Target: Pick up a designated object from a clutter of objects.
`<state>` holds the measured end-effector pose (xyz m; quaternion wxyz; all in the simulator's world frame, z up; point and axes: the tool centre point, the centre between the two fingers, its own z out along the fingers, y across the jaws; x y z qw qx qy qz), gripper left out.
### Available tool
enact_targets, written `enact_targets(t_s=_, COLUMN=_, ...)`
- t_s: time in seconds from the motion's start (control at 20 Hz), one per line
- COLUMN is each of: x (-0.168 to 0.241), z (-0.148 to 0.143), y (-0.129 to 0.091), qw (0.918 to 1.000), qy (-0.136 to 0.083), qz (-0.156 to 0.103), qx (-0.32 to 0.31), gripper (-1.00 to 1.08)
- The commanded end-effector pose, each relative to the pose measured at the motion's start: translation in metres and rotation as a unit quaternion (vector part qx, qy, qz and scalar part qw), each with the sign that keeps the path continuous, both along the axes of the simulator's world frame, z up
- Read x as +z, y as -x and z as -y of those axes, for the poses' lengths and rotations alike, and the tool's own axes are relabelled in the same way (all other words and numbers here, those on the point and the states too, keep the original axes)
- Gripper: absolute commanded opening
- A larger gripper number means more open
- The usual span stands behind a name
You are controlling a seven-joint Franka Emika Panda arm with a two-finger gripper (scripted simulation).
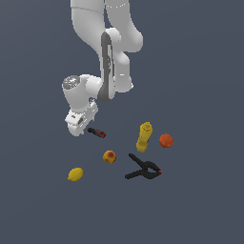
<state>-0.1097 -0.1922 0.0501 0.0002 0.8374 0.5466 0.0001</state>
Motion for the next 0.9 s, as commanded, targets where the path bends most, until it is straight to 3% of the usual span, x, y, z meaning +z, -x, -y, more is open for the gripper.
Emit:
enact_targets(t_s=0.0, x=-0.011, z=0.000, y=0.001, qw=1.0000, qy=0.000, qz=0.000, qx=0.000, gripper=1.00)
enact_targets(t_s=0.5, x=-0.035, z=0.000, y=0.001, qw=1.0000, qy=0.000, qz=0.000, qx=0.001, gripper=1.00)
enact_targets(t_s=0.55, x=-0.035, z=0.000, y=0.001, qw=1.0000, qy=0.000, qz=0.000, qx=0.001, gripper=-1.00)
enact_targets(t_s=0.85, x=-0.035, z=0.000, y=0.001, qw=1.0000, qy=0.000, qz=0.000, qx=0.001, gripper=-1.00)
